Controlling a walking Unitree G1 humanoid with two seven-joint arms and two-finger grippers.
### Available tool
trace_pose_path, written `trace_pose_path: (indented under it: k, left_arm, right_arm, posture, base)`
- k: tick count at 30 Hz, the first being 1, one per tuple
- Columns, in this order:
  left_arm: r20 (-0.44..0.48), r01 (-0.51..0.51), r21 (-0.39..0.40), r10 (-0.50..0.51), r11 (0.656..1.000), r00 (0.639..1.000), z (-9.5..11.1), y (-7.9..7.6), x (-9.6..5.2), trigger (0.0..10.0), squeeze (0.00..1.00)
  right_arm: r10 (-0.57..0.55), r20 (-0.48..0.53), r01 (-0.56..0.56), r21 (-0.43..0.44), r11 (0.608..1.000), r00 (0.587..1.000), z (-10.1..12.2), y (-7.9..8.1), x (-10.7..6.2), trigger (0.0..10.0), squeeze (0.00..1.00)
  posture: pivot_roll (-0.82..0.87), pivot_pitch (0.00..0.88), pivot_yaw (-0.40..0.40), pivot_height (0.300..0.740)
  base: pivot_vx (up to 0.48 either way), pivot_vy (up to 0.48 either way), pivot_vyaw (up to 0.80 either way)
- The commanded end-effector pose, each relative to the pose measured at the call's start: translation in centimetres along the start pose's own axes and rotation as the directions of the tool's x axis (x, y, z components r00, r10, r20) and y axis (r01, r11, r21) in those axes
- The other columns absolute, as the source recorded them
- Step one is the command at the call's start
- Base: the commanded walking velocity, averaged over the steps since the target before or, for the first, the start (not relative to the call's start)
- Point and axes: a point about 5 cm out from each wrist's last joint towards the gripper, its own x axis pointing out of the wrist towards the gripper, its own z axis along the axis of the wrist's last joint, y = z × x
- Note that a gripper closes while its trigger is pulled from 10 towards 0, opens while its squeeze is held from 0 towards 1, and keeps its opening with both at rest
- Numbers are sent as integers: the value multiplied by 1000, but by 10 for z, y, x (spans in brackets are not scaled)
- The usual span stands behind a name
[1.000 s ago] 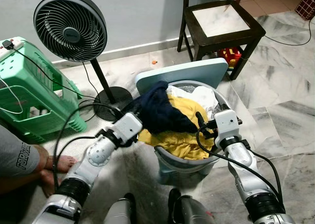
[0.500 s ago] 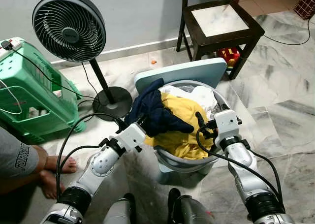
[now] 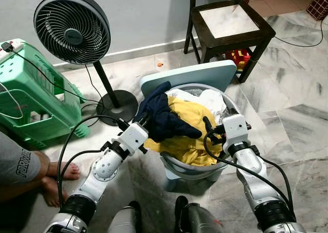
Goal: Hang hanger
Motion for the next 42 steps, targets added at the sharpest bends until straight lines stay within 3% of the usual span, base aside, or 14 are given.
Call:
trace_pose_path:
  k: [1,4,11,18,20,24,27,29,32,37,42]
  left_arm:
    - [-76,-28,-63,23,998,997,-12,3,-5,10000,1000]
    - [-113,-76,-135,61,988,992,-16,10,-3,10000,1000]
    - [-84,-81,-133,70,988,994,-10,17,3,10000,1000]
    - [33,-99,-119,104,988,994,10,13,4,10000,1000]
    - [108,-94,-64,101,993,989,21,8,0,10000,1000]
    - [146,-92,-38,96,995,985,27,1,-5,10000,1000]
    - [93,-80,-83,88,993,992,20,-6,-9,10000,1000]
    - [-8,-114,-184,115,976,993,7,-9,-11,10000,1000]
    - [-46,-135,-209,128,968,991,1,-6,-12,10000,1000]
    - [-58,-132,-216,122,967,991,0,0,-6,10000,1000]
    - [-11,-89,-193,89,977,996,9,2,3,10000,1000]
  right_arm:
    - [-3,-20,3,1,1000,1000,-7,0,-6,10000,0]
    - [-5,-20,5,0,1000,1000,-7,-1,-6,10000,0]
    - [-4,-19,4,0,1000,1000,-6,0,-6,10000,0]
    - [-10,-18,10,-4,1000,1000,-6,-3,-6,10000,0]
    - [-10,-18,10,-6,1000,1000,-6,-4,-5,10000,0]
    - [-6,-17,6,-5,1000,1000,-6,-2,-4,10000,0]
    - [1,-15,-1,-5,1000,1000,-5,0,-3,10000,0]
    - [3,-14,-3,-6,1000,1000,-5,-1,-3,10000,0]
    - [5,-12,-5,-8,1000,1000,-4,-1,-3,10000,0]
    - [6,-15,-6,-9,1000,1000,-5,-1,-5,10000,0]
    - [9,-17,-9,-6,1000,1000,-6,1,-6,10000,0]
  posture:
    - [83,303,-11,740]
    - [83,304,-11,740]
    - [79,302,-5,740]
    - [76,296,-6,740]
    - [79,295,-6,740]
    - [85,294,-9,740]
    - [85,294,-10,740]
    - [83,295,-16,740]
    - [81,296,-16,740]
    - [78,296,-18,740]
    - [74,299,-10,740]
  base:
    - [0,0,0]
    - [0,0,0]
    - [0,0,0]
    - [0,0,0]
    - [0,0,0]
    - [0,0,0]
    - [0,0,0]
    - [0,0,0]
    - [0,0,0]
    - [0,0,0]
    - [0,0,0]
